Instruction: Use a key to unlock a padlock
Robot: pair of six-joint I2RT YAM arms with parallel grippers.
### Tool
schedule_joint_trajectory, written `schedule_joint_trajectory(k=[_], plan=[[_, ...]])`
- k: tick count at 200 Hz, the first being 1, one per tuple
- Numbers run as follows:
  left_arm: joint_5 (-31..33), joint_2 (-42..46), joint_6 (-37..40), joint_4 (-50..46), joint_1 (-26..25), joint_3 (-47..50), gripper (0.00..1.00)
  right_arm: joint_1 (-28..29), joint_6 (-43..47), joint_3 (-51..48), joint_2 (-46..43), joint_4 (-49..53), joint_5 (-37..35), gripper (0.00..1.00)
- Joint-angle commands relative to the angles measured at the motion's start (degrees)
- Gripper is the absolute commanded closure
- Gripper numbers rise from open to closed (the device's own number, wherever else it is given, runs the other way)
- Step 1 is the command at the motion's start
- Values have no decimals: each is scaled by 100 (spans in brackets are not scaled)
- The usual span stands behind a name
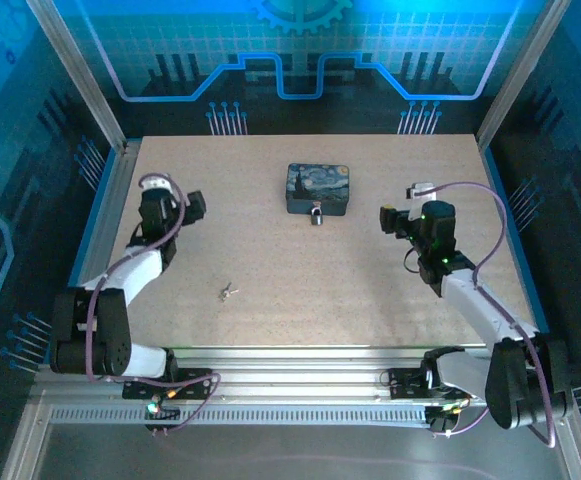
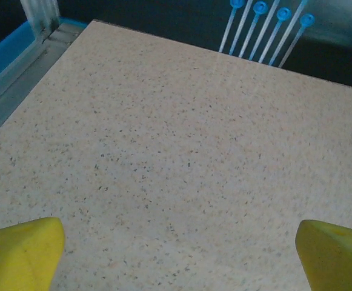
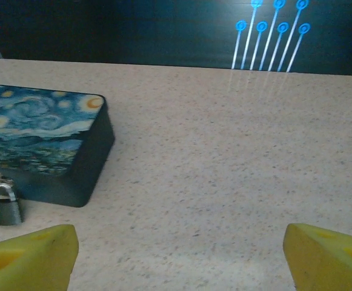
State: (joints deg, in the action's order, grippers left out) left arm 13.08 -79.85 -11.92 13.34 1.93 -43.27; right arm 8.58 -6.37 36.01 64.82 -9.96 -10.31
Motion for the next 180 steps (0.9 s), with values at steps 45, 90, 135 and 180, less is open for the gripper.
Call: schedule_joint_trajectory(k=[45,90,135,180], plan=[[12,371,-2675,-4821,-455,-1522,2,1025,-936,48,-230,1416,323,24],[-487,475,-2191,-5525,-1340,-1301,5,1442,-1297,64,121,1646,480,30],[-425,114,-2229,-5797,-2160,-1220,8,1671,-1602,-80,164,1672,676,34],[-1012,-527,-2093,-4988,-2470,-2063,5,1742,-1885,-224,105,1757,708,32]])
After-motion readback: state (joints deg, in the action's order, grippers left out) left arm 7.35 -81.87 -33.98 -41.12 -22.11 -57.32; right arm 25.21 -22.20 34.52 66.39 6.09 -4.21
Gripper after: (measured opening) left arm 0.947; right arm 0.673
